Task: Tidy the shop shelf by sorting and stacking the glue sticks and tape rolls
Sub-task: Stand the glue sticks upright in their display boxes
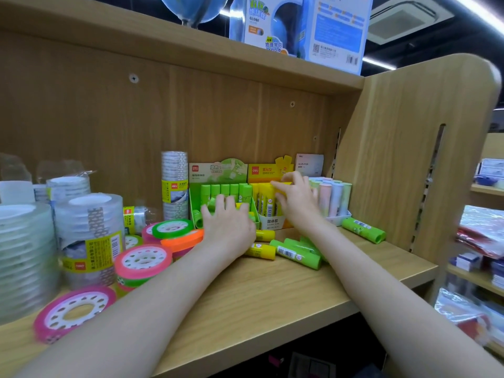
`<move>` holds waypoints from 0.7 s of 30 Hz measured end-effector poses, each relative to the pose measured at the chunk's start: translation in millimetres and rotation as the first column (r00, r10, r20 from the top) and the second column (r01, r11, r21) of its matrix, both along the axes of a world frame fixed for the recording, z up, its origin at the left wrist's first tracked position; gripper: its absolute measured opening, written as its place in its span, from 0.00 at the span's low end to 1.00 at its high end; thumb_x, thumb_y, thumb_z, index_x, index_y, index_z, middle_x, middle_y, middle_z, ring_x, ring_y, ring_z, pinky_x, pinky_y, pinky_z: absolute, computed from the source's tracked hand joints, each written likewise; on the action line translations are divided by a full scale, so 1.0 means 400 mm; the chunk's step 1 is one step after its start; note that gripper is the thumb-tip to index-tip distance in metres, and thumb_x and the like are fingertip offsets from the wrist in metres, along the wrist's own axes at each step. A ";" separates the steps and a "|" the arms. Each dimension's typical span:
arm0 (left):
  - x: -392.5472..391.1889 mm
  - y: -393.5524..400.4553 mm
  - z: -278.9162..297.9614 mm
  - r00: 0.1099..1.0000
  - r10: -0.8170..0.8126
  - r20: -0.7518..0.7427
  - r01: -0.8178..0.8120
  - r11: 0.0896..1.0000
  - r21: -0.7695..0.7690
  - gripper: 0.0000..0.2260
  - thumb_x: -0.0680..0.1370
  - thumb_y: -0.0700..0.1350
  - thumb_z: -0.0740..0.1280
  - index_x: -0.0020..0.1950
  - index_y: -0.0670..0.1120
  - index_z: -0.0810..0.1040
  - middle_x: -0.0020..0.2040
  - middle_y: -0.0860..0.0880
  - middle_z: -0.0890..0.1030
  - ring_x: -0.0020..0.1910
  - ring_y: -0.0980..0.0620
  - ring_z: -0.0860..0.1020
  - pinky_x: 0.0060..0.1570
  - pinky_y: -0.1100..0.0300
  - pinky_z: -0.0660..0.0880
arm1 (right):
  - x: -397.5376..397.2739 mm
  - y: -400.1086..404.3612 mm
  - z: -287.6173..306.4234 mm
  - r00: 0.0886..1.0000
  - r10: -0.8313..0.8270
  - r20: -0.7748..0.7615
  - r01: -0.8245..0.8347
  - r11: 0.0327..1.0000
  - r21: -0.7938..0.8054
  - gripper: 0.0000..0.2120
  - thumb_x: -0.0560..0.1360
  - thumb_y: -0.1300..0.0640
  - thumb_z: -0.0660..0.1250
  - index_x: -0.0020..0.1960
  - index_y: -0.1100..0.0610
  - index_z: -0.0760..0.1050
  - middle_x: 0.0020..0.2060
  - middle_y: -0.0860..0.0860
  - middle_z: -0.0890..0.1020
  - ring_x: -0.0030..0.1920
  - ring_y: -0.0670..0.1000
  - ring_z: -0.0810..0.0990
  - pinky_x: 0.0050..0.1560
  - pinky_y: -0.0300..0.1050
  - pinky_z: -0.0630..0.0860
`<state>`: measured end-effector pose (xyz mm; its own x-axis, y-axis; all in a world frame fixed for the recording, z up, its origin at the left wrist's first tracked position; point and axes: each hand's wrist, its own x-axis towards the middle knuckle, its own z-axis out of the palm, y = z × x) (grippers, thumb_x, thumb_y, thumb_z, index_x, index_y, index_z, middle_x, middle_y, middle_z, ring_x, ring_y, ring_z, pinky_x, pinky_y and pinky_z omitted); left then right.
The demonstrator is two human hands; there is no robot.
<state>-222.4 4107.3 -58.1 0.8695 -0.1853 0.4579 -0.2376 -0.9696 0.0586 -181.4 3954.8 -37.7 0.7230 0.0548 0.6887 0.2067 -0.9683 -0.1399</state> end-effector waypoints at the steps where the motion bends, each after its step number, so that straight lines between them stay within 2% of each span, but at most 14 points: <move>1: 0.000 0.000 0.000 1.000 -0.003 0.001 0.003 1.000 0.000 0.17 0.80 0.49 0.52 0.67 0.47 0.67 0.71 0.44 0.63 0.72 0.44 0.55 0.67 0.43 0.56 | -0.021 -0.006 0.011 0.997 0.038 0.063 -0.046 0.992 0.120 0.18 0.79 0.54 0.60 0.69 0.50 0.69 0.63 0.53 0.69 0.64 0.54 0.64 0.62 0.53 0.65; 3: 0.001 -0.001 0.001 1.000 -0.007 0.009 0.007 1.000 -0.008 0.17 0.80 0.49 0.52 0.67 0.47 0.67 0.71 0.44 0.63 0.72 0.44 0.55 0.67 0.43 0.56 | -0.082 -0.013 0.039 0.967 0.179 0.182 -0.227 0.928 0.294 0.16 0.77 0.52 0.63 0.64 0.54 0.72 0.57 0.53 0.74 0.59 0.52 0.69 0.59 0.52 0.69; 4: 0.001 -0.001 0.002 1.000 -0.005 0.011 0.006 1.000 -0.013 0.17 0.80 0.49 0.52 0.67 0.47 0.67 0.71 0.44 0.63 0.72 0.44 0.55 0.67 0.43 0.56 | -0.123 -0.014 0.046 0.943 0.292 0.158 -0.328 0.892 0.312 0.13 0.75 0.51 0.66 0.58 0.55 0.75 0.53 0.52 0.76 0.55 0.51 0.72 0.56 0.51 0.71; 5: 0.002 -0.001 0.003 1.000 -0.003 0.012 0.003 1.000 -0.016 0.17 0.80 0.49 0.52 0.67 0.47 0.67 0.71 0.44 0.63 0.72 0.44 0.55 0.67 0.43 0.56 | -0.166 -0.013 0.044 0.919 0.391 0.049 -0.388 0.877 0.282 0.11 0.73 0.50 0.68 0.52 0.54 0.76 0.49 0.50 0.77 0.53 0.50 0.73 0.54 0.50 0.72; 6: 0.001 -0.001 0.004 1.000 -0.002 0.009 0.002 1.000 -0.016 0.17 0.80 0.48 0.52 0.67 0.47 0.67 0.71 0.43 0.63 0.72 0.44 0.55 0.67 0.43 0.56 | -0.202 -0.012 0.030 0.897 0.422 -0.131 -0.393 0.897 0.201 0.10 0.71 0.47 0.70 0.49 0.51 0.75 0.49 0.49 0.76 0.52 0.49 0.72 0.55 0.48 0.71; 7: 0.001 -0.001 0.004 1.000 -0.001 0.007 0.001 1.000 -0.014 0.17 0.80 0.48 0.52 0.67 0.47 0.67 0.71 0.43 0.63 0.72 0.44 0.55 0.67 0.43 0.55 | -0.231 -0.014 0.008 0.877 0.376 -0.301 -0.369 0.926 0.082 0.10 0.70 0.45 0.70 0.48 0.48 0.74 0.50 0.47 0.74 0.54 0.48 0.70 0.57 0.47 0.68; 8: 0.001 -0.001 0.004 1.000 -0.001 0.005 0.001 1.000 -0.012 0.17 0.80 0.48 0.52 0.68 0.47 0.67 0.71 0.43 0.63 0.72 0.44 0.55 0.67 0.43 0.55 | -0.244 -0.025 -0.014 0.868 0.300 -0.397 -0.342 0.939 -0.036 0.10 0.70 0.45 0.70 0.49 0.46 0.73 0.52 0.46 0.72 0.56 0.47 0.68 0.61 0.47 0.65; 9: 0.001 0.000 0.003 1.000 -0.003 0.002 0.003 1.000 -0.012 0.17 0.80 0.48 0.52 0.68 0.47 0.67 0.71 0.43 0.63 0.72 0.44 0.55 0.67 0.43 0.55 | -0.247 -0.041 -0.033 0.875 0.247 -0.416 -0.318 0.942 -0.110 0.10 0.72 0.46 0.68 0.51 0.45 0.72 0.54 0.45 0.71 0.58 0.46 0.67 0.64 0.49 0.63; 11: 0.000 0.001 0.003 1.000 -0.008 -0.001 0.008 1.000 -0.016 0.17 0.80 0.48 0.52 0.67 0.47 0.67 0.71 0.43 0.63 0.72 0.44 0.55 0.67 0.42 0.55 | -0.238 -0.075 -0.055 0.904 0.240 -0.354 -0.294 0.950 -0.105 0.10 0.74 0.51 0.67 0.54 0.46 0.71 0.56 0.44 0.72 0.60 0.47 0.68 0.66 0.52 0.63; 15: 0.001 0.000 0.003 1.000 -0.006 -0.009 0.005 1.000 -0.016 0.17 0.80 0.48 0.53 0.67 0.46 0.67 0.70 0.43 0.62 0.72 0.44 0.55 0.67 0.42 0.55 | -0.187 -0.141 -0.069 0.912 0.287 -0.292 -0.310 0.950 -0.036 0.10 0.74 0.59 0.67 0.55 0.53 0.74 0.57 0.47 0.76 0.60 0.48 0.73 0.60 0.40 0.66; 21: 0.004 0.000 0.002 1.000 -0.009 -0.017 0.009 1.000 -0.018 0.17 0.80 0.48 0.53 0.67 0.46 0.67 0.70 0.43 0.62 0.72 0.44 0.54 0.68 0.42 0.54 | -0.110 -0.171 -0.063 0.898 0.280 -0.339 -0.311 0.950 -0.038 0.06 0.75 0.62 0.66 0.49 0.57 0.80 0.57 0.51 0.75 0.60 0.50 0.73 0.55 0.32 0.61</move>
